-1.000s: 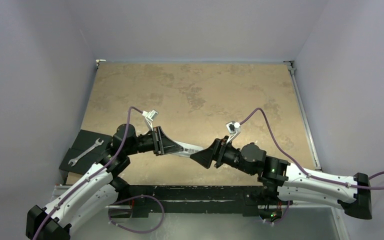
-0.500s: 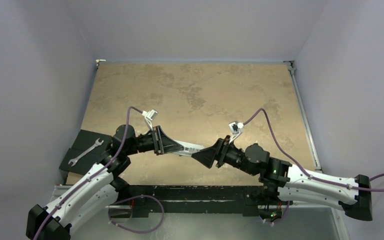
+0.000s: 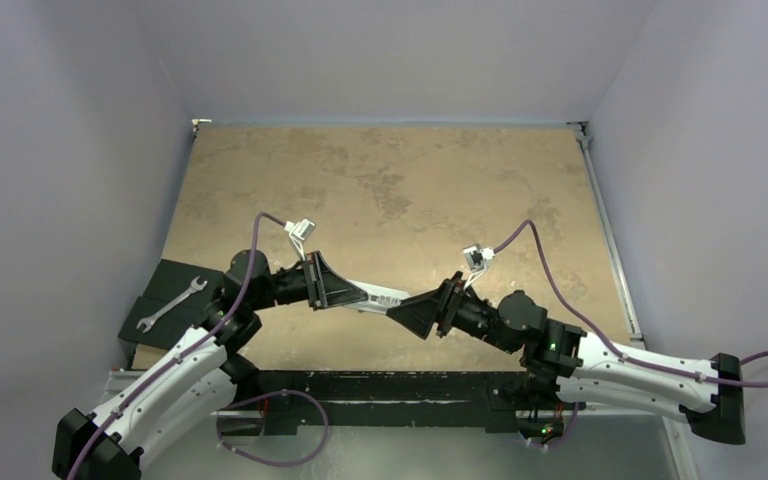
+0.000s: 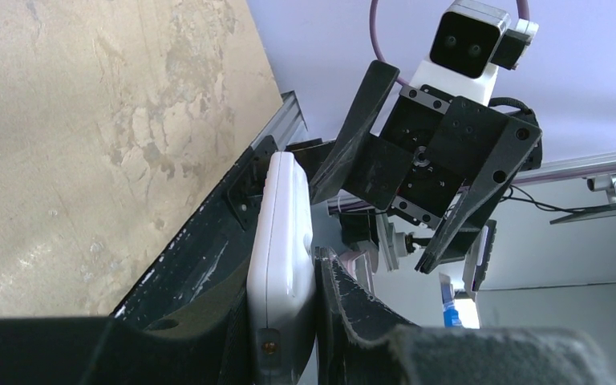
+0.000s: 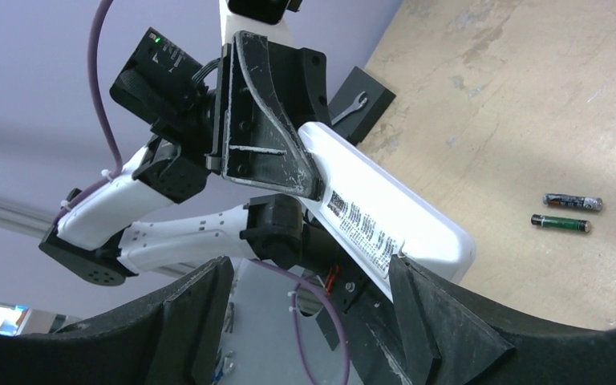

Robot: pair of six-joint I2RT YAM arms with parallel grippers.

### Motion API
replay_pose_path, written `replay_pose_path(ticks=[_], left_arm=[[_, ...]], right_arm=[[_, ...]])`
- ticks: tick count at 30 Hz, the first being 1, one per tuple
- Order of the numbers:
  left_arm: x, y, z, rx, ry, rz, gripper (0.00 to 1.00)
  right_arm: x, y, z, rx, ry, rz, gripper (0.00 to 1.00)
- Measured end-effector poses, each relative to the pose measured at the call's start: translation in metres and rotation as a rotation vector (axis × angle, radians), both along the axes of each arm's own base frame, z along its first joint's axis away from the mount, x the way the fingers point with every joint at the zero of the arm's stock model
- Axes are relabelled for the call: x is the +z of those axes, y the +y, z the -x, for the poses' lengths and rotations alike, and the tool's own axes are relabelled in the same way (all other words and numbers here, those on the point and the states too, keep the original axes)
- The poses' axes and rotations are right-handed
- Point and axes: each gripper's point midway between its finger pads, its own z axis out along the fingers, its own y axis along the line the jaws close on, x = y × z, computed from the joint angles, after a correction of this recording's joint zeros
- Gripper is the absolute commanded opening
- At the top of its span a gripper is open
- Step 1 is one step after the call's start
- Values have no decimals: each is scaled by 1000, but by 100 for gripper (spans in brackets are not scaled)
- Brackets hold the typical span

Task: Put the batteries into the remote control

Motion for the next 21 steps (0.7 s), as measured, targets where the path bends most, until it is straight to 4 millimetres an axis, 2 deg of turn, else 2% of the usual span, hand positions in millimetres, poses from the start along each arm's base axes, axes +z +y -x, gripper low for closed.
replay_pose_path(ticks=[21], left_arm=[[-1, 0, 1, -7, 5, -2, 0]], right_arm=[[-1, -1, 5, 30, -42, -51, 79]])
